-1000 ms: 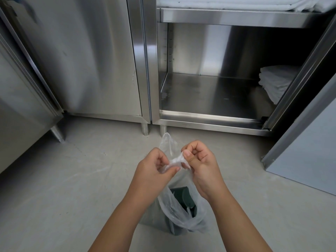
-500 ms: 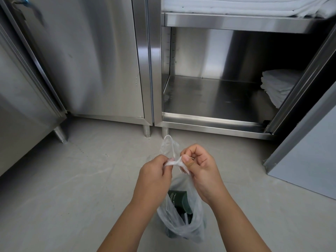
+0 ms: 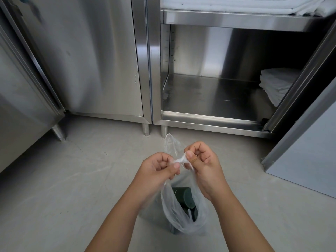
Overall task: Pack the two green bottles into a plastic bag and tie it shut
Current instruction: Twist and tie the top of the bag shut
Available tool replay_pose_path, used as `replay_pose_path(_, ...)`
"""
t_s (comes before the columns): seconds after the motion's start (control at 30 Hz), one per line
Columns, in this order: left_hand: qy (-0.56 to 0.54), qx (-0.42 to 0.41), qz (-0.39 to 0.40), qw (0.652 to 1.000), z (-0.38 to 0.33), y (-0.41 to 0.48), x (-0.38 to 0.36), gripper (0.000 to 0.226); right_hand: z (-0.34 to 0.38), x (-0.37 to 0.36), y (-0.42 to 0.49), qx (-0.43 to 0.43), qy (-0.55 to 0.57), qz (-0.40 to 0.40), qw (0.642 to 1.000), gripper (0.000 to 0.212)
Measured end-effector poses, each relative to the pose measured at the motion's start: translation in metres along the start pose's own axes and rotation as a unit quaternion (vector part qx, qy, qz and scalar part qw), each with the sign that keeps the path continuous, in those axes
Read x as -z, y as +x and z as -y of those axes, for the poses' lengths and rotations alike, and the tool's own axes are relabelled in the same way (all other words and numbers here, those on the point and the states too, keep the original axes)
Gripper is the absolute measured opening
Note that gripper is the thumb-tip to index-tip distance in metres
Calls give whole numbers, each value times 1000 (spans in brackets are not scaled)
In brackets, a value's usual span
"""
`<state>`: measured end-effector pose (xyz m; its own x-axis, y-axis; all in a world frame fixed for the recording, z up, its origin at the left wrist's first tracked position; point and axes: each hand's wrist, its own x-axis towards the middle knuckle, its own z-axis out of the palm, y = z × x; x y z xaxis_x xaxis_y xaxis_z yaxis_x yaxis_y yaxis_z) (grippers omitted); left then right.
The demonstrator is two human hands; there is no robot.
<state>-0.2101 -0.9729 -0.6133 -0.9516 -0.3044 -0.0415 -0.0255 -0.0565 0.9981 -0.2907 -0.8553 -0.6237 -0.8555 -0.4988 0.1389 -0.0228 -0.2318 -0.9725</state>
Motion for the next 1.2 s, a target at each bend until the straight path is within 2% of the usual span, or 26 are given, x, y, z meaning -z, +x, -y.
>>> replay_pose_path(0.1, -30, 22, -2, 999, -1, -1, 0, 18, -1, 1, -1, -1, -3, 9, 1000, 7)
replay_pose_path(0.27, -77, 73, -25, 994, -3, -1, 0, 16, 2, 2, -3, 8, -21, 26, 999, 8)
replay_pose_path(0.43, -133, 98, -79, 983, -3, 0, -2, 18, 1, -2, -3, 9, -23, 11, 1000, 21)
replay_pose_path(0.63, -180, 111, -136, 968, -7, 2, -1, 26, -1, 0, -3, -5, -27, -47, 999, 20)
replay_pose_path(1.03, -253, 125, -183, 942, 14, 21, 9, 32, -13, 19, -1, -63, 32, -177, 982, 25)
replay_pose_path(1.2, -323, 153, -197, 913, 32, 32, 21, 33, -15, 32, 2, -69, 14, -213, 974, 25)
